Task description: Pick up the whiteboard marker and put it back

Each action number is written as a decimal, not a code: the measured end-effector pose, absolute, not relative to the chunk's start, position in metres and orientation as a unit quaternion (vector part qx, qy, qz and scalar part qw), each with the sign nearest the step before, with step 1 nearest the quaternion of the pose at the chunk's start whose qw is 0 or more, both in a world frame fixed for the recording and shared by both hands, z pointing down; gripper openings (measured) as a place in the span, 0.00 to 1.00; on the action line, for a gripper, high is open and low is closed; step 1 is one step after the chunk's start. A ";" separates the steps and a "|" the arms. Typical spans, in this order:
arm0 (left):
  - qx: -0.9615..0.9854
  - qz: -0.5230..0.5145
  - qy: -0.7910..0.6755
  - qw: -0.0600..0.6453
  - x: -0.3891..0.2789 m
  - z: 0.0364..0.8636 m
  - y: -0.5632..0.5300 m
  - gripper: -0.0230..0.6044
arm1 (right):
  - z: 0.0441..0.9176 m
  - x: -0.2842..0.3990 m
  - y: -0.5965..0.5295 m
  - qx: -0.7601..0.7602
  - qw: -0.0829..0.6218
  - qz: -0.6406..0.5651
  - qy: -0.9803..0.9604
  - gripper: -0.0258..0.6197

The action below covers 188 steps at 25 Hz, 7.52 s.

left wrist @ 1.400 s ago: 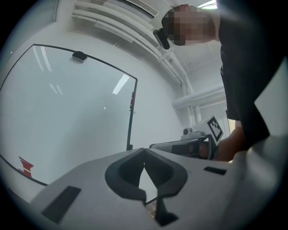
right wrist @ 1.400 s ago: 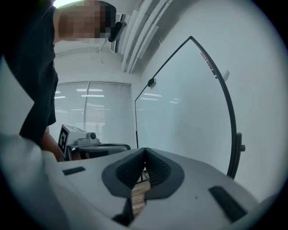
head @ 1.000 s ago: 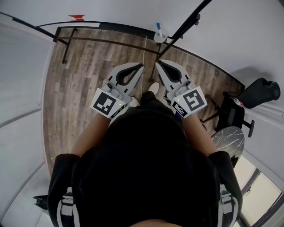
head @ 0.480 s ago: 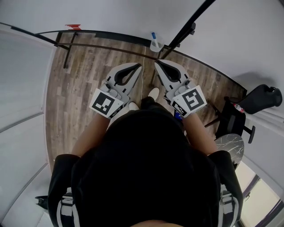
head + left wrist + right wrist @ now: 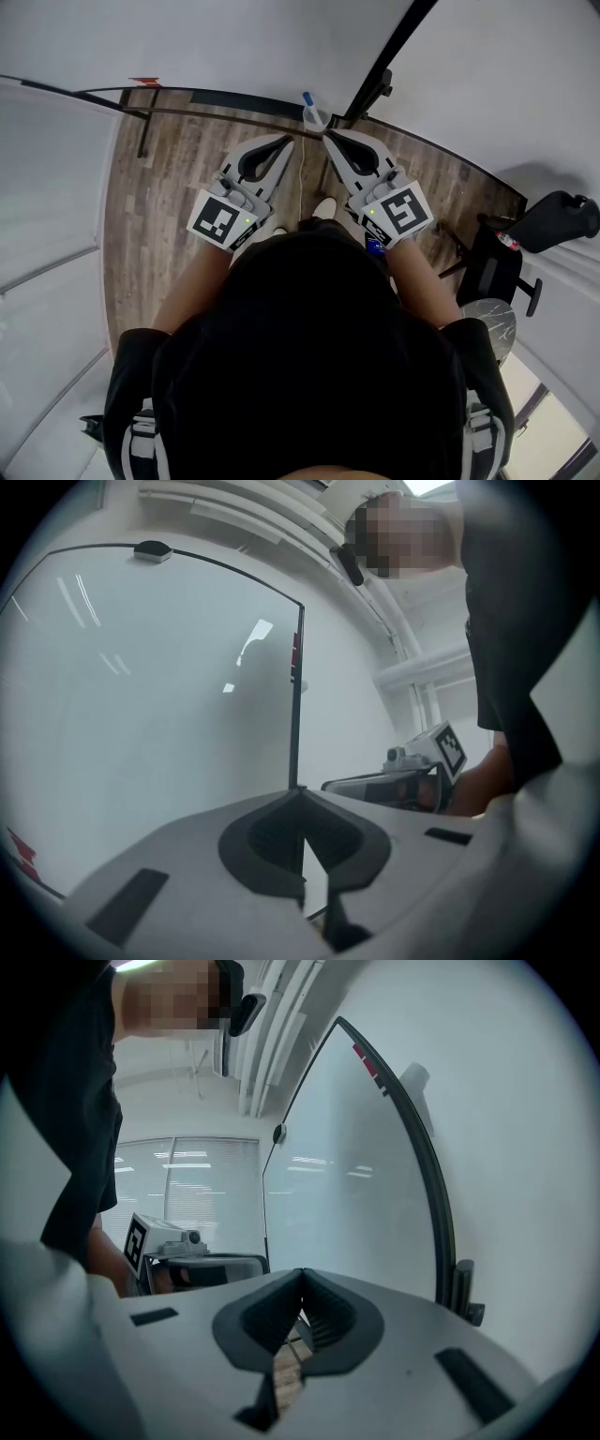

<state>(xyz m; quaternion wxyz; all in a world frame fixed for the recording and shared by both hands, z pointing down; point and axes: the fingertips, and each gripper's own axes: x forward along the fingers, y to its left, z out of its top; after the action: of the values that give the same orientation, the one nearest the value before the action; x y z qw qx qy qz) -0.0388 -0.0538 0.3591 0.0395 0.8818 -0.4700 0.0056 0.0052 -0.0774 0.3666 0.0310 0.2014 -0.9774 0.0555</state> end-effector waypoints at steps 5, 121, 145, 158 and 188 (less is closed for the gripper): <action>0.880 0.009 -0.473 0.031 -0.032 0.356 -0.073 0.04 | 0.373 0.010 -0.098 0.192 0.036 0.056 -0.979 0.04; 0.946 0.020 -0.323 0.030 -0.073 0.373 -0.151 0.04 | 0.384 -0.027 -0.166 0.330 0.091 0.038 -0.939 0.14; 0.949 0.009 -0.314 0.015 -0.069 0.319 -0.152 0.04 | 0.303 -0.019 -0.149 0.306 0.073 0.014 -0.949 0.14; 0.949 0.001 -0.316 0.017 -0.075 0.315 -0.150 0.04 | 0.306 -0.023 -0.151 0.303 0.069 0.020 -0.950 0.14; 0.948 0.020 -0.318 0.019 -0.077 0.367 -0.151 0.04 | 0.368 -0.019 -0.169 0.346 0.092 0.012 -0.934 0.14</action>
<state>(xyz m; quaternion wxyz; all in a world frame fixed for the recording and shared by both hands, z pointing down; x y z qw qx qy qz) -0.0772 -0.1515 0.3673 0.0190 0.9478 -0.3177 0.0200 -0.0185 -0.1693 0.3683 0.0919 0.3456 -0.9338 0.0120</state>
